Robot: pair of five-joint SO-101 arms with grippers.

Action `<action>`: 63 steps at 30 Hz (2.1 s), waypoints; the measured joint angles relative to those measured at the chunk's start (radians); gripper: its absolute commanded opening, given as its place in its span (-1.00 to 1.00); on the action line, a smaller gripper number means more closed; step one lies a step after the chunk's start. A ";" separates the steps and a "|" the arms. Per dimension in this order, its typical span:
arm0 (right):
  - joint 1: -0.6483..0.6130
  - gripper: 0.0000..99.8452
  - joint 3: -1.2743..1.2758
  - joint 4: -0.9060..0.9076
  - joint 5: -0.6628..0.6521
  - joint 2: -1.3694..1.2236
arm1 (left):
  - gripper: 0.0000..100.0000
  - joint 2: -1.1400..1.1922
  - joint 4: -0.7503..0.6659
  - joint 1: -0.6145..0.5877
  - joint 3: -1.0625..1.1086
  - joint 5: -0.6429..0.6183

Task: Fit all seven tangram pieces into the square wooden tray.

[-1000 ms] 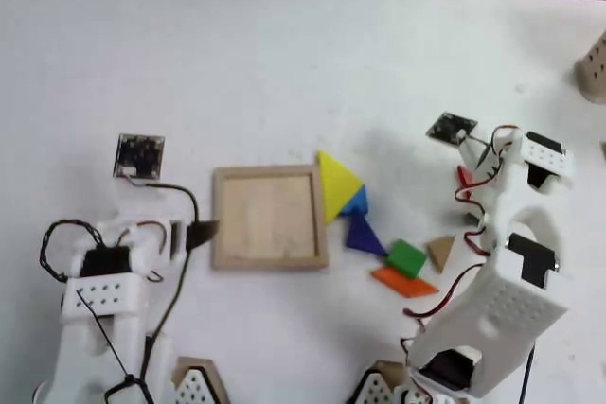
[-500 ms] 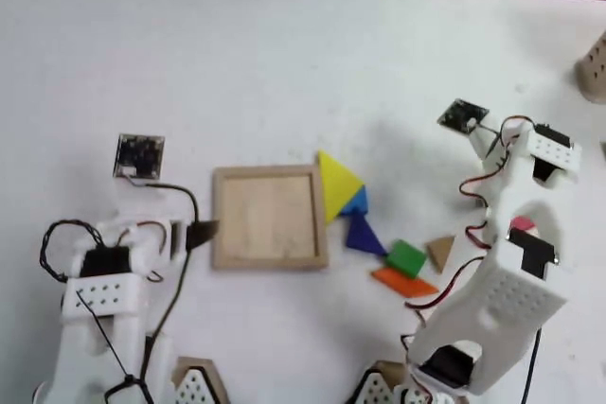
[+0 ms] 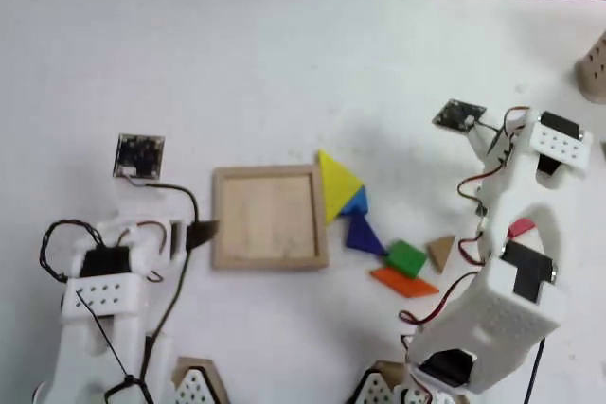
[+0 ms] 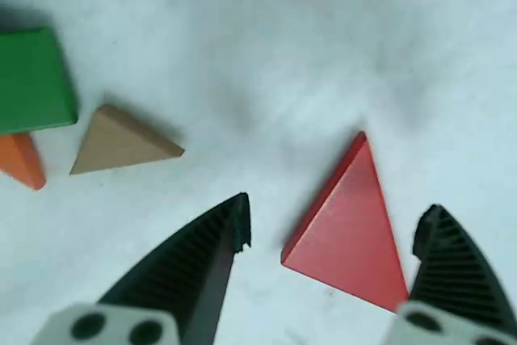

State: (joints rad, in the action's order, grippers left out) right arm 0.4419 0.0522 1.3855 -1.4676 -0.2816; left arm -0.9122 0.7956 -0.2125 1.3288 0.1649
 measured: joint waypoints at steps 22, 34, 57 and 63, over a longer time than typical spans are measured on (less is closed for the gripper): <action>0.163 -0.36 0.032 -0.175 -0.431 -0.140 | -0.22 0.000 0.000 0.000 0.000 0.035; 0.169 -0.36 0.032 -0.201 -0.468 -0.149 | -0.22 0.000 0.000 0.000 0.000 0.037; 0.184 -0.71 0.031 -0.216 -0.565 -0.155 | -0.22 0.000 0.000 0.000 0.000 0.037; 0.184 -0.69 0.029 -0.219 -0.565 -0.153 | -0.22 0.000 0.000 0.000 0.000 0.037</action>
State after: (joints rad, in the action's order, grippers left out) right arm 0.6260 0.0813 1.1661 -2.0323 -0.4350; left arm -0.9122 0.7956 -0.2125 1.3288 0.2018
